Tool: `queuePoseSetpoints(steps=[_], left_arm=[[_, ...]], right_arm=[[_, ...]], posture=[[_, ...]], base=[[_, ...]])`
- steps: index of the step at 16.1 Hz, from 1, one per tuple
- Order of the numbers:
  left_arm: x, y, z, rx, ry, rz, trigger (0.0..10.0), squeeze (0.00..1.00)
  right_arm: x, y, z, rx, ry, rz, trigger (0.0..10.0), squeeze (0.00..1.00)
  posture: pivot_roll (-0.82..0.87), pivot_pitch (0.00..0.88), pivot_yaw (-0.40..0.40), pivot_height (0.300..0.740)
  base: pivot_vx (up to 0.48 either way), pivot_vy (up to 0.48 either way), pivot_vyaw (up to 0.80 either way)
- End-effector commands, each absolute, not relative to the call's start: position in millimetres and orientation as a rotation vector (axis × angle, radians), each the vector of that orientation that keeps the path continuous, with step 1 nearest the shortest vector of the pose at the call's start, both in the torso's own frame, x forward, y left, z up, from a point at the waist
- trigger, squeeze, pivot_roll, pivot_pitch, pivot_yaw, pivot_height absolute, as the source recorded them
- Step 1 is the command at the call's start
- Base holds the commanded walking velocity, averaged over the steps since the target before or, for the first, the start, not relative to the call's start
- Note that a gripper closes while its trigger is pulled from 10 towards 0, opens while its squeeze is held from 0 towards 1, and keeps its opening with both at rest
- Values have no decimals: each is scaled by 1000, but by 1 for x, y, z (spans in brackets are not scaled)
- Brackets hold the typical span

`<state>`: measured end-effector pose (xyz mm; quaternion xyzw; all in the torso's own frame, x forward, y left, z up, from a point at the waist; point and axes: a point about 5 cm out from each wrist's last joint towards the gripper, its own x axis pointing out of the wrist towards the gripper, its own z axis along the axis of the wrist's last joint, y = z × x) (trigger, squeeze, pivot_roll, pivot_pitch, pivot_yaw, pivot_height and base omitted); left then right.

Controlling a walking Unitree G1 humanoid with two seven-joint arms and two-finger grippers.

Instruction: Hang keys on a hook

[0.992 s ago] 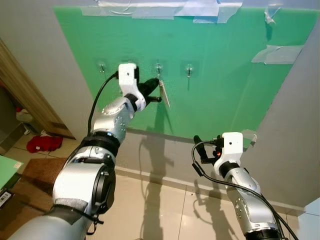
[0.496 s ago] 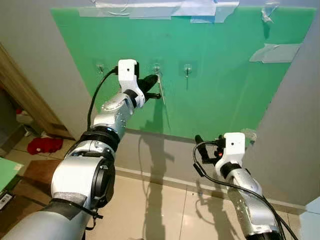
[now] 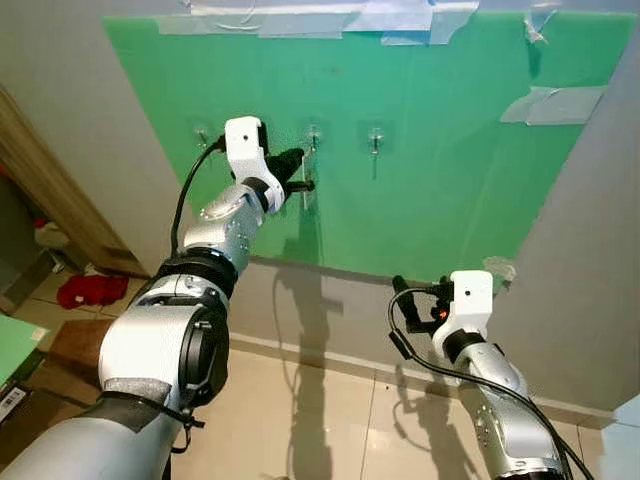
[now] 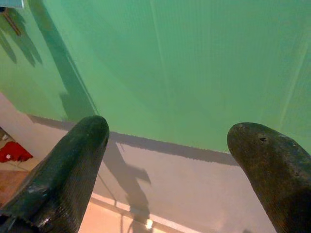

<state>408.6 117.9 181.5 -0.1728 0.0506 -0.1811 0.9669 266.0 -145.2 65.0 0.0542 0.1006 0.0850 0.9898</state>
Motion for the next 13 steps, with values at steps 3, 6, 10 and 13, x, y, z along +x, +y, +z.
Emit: queuePoseSetpoints(steps=[3,6,10,13], left_arm=[[410,125,181,-357,121,-334,0,0],[409,123,179,-363,133,-338,0,0],[407,123,168,-443,217,-300,0,0],[404,124,157,-474,282,-261,0,0]], right_arm=[[264,-142,66,110,205,174,10000,0],[263,-142,66,110,208,172,10000,0],[262,-143,65,110,212,168,10000,0],[260,-142,65,112,213,164,10000,0]], posture=[[-159,0,168,740],[-162,0,171,740],[-167,0,174,740],[-169,0,178,740]], base=[[0,0,0],[0,0,0],[0,0,0],[0,0,0]])
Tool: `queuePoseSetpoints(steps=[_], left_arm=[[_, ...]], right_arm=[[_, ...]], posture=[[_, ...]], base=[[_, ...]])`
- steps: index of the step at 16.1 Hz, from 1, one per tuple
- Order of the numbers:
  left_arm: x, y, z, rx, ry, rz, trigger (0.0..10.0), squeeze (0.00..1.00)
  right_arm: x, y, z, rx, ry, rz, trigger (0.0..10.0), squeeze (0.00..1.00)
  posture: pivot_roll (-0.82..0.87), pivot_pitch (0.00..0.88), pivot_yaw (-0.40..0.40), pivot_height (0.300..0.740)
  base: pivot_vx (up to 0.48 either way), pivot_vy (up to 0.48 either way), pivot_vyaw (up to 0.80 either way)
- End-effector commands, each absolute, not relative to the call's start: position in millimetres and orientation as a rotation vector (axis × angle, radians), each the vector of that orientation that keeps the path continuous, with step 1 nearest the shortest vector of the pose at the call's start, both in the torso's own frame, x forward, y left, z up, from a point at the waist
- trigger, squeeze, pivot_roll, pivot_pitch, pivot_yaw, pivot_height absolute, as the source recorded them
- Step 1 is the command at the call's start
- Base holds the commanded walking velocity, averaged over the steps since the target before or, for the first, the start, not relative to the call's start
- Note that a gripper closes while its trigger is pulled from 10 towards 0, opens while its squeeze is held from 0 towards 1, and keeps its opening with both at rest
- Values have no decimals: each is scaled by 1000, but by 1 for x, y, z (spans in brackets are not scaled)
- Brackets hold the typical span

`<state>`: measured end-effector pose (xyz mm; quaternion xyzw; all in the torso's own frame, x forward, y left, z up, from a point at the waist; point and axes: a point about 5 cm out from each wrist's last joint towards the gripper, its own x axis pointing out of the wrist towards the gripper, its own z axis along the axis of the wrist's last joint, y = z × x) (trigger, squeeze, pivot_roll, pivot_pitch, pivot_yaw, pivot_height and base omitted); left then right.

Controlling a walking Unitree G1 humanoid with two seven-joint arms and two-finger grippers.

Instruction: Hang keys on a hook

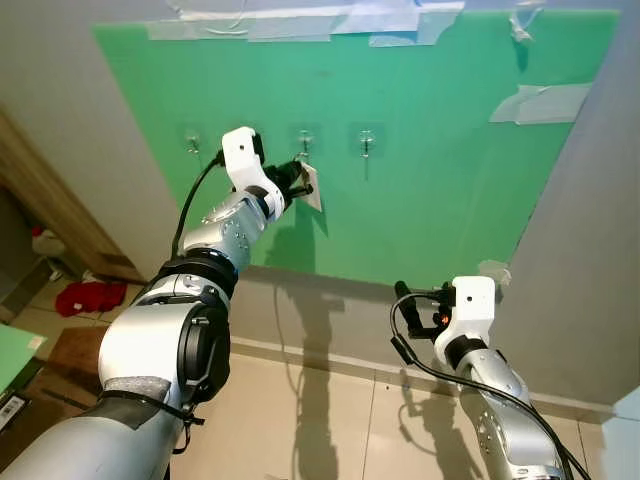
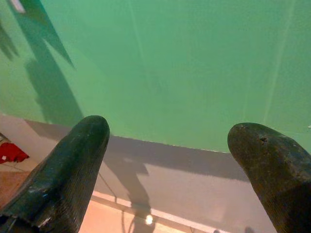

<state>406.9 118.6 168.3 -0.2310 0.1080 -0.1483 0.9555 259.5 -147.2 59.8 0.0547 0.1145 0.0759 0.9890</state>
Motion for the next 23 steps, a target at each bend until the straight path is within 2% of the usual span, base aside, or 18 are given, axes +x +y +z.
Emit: queuePoseSetpoints(steps=[1,6,7,8,9,10,13,18,21,23], left_arm=[[404,124,155,-473,293,-256,0,0],[403,125,154,-427,302,-246,0,0],[404,129,155,-350,281,-228,6510,0],[405,131,159,-190,231,-225,10000,0],[406,130,160,-167,222,-229,10000,0],[406,128,163,-123,196,-248,10000,1000],[406,125,165,-35,160,-271,10000,1000],[405,131,163,-18,149,-243,10000,1000],[403,121,167,308,39,-289,10000,1000],[402,123,163,352,52,-268,10000,1000]], right_arm=[[260,-143,65,111,214,163,10000,0],[260,-143,65,109,217,164,10000,0],[260,-143,65,109,217,164,10000,0],[259,-144,65,108,218,164,10000,0],[259,-144,65,108,218,164,10000,0],[259,-144,65,107,219,164,10000,0],[259,-144,65,107,221,164,10000,0],[258,-144,65,105,223,166,10000,0],[263,-146,67,100,218,168,10000,0],[266,-145,68,94,218,179,10000,0]], posture=[[-169,0,177,740],[-167,0,173,740],[-167,0,173,740],[-166,0,172,740],[-166,0,172,740],[-165,0,171,740],[-163,0,169,740],[-163,0,168,740],[-157,0,156,740],[-151,0,144,740]], base=[[0,0,0],[0,0,0],[0,0,0],[0,0,0],[0,0,0],[0,0,0],[0,0,0],[0,0,0],[0,0,0],[0,0,0]])
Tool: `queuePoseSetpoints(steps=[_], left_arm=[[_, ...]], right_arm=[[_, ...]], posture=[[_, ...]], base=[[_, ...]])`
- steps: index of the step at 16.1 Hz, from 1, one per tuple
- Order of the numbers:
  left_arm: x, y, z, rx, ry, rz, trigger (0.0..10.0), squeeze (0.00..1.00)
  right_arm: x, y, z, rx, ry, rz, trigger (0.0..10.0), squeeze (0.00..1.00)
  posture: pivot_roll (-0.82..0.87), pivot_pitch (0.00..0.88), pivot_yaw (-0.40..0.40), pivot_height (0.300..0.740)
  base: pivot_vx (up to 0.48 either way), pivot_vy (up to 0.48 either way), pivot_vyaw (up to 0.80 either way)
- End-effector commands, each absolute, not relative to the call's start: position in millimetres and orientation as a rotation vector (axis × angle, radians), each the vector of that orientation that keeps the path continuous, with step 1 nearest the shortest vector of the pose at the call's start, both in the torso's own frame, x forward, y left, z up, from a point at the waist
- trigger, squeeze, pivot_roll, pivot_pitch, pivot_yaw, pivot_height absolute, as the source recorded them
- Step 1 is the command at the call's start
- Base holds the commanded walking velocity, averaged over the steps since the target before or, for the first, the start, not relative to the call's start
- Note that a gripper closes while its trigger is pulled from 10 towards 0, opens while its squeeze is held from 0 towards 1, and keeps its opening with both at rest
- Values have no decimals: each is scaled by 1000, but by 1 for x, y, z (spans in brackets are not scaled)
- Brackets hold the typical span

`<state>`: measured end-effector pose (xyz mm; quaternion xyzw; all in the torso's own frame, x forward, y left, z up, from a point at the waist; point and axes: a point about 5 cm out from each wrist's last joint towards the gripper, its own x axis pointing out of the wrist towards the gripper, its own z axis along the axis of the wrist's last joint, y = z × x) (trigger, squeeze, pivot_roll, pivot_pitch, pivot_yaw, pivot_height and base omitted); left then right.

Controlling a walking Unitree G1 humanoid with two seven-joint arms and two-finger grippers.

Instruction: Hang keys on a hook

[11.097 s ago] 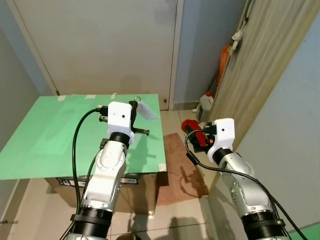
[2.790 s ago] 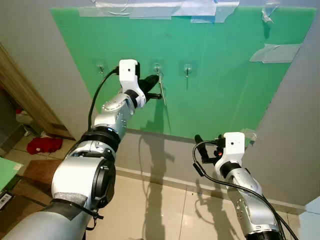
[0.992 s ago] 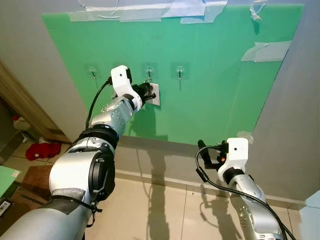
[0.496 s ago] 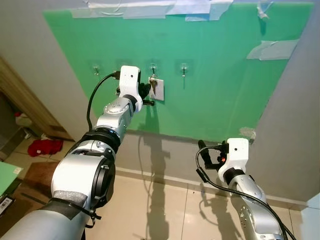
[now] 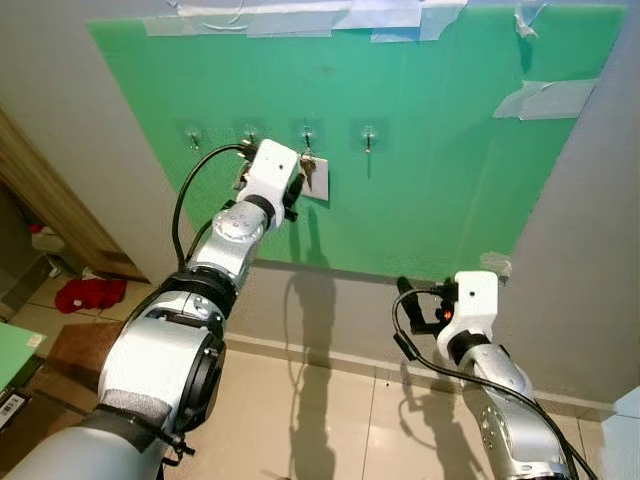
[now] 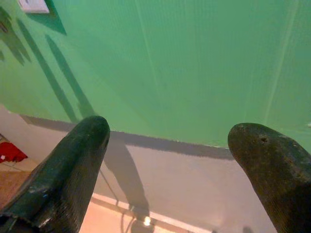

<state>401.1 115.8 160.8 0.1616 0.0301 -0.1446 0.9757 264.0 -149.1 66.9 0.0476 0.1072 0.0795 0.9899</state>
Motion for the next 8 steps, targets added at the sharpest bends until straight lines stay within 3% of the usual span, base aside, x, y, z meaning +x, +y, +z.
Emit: queuePoseSetpoints(steps=[1,5,8], left_arm=[[401,125,160,360,66,-253,10000,1000],[396,130,155,401,13,-224,10000,1000],[388,123,155,338,-80,-233,10000,1000]], right_arm=[[267,-144,68,90,218,188,10000,0],[277,-143,67,87,218,195,10000,0],[297,-147,78,78,176,190,10000,0]], posture=[[-149,0,142,740],[-130,0,122,740],[-104,0,100,740]], base=[[0,0,0],[0,0,0],[0,0,0]])
